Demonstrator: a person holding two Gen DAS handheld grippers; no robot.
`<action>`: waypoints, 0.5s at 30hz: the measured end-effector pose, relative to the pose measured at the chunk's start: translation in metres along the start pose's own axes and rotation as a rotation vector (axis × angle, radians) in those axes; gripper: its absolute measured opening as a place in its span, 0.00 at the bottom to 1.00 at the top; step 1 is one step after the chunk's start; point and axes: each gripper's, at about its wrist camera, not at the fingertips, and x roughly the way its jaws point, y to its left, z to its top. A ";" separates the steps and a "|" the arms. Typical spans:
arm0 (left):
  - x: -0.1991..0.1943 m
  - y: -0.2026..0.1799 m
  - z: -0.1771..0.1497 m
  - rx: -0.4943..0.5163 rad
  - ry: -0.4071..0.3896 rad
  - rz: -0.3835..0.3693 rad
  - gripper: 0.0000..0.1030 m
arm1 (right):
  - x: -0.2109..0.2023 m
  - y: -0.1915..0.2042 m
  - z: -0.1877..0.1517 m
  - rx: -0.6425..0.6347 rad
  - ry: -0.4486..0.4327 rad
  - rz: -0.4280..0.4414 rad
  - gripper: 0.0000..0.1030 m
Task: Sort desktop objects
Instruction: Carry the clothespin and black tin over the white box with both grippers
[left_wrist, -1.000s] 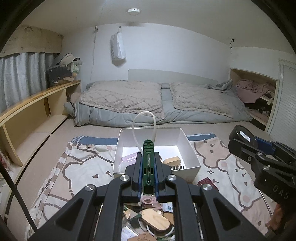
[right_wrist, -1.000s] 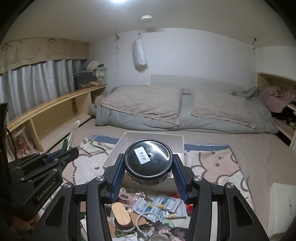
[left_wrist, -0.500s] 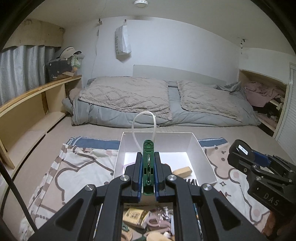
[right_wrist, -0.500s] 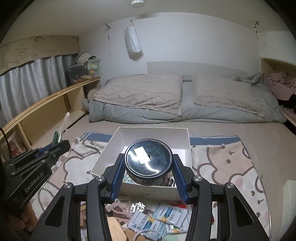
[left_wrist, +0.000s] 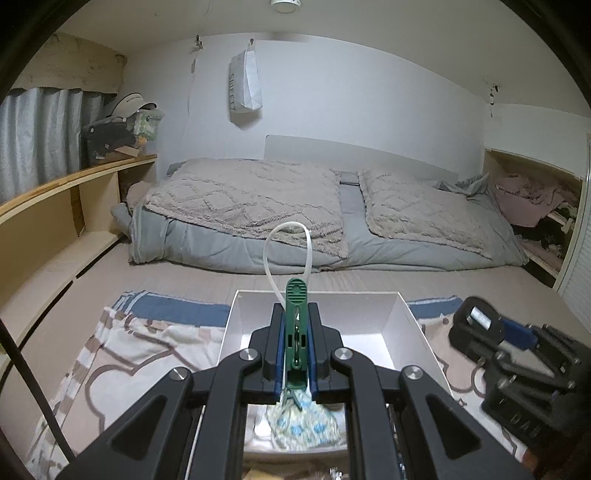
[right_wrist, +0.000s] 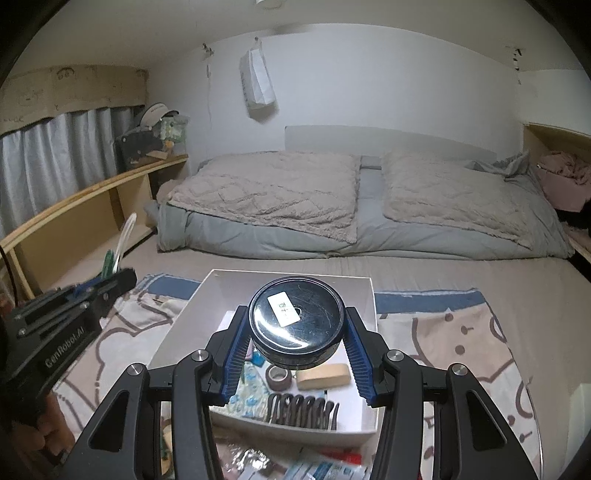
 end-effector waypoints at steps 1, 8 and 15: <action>0.005 0.001 0.002 0.000 -0.003 -0.001 0.10 | 0.006 0.000 0.000 -0.006 0.004 -0.001 0.49; 0.037 0.001 0.005 -0.004 -0.004 -0.005 0.10 | 0.045 0.001 0.007 -0.022 0.019 0.001 0.49; 0.066 -0.003 0.007 0.031 0.011 -0.012 0.10 | 0.077 -0.003 0.010 -0.028 0.029 0.005 0.49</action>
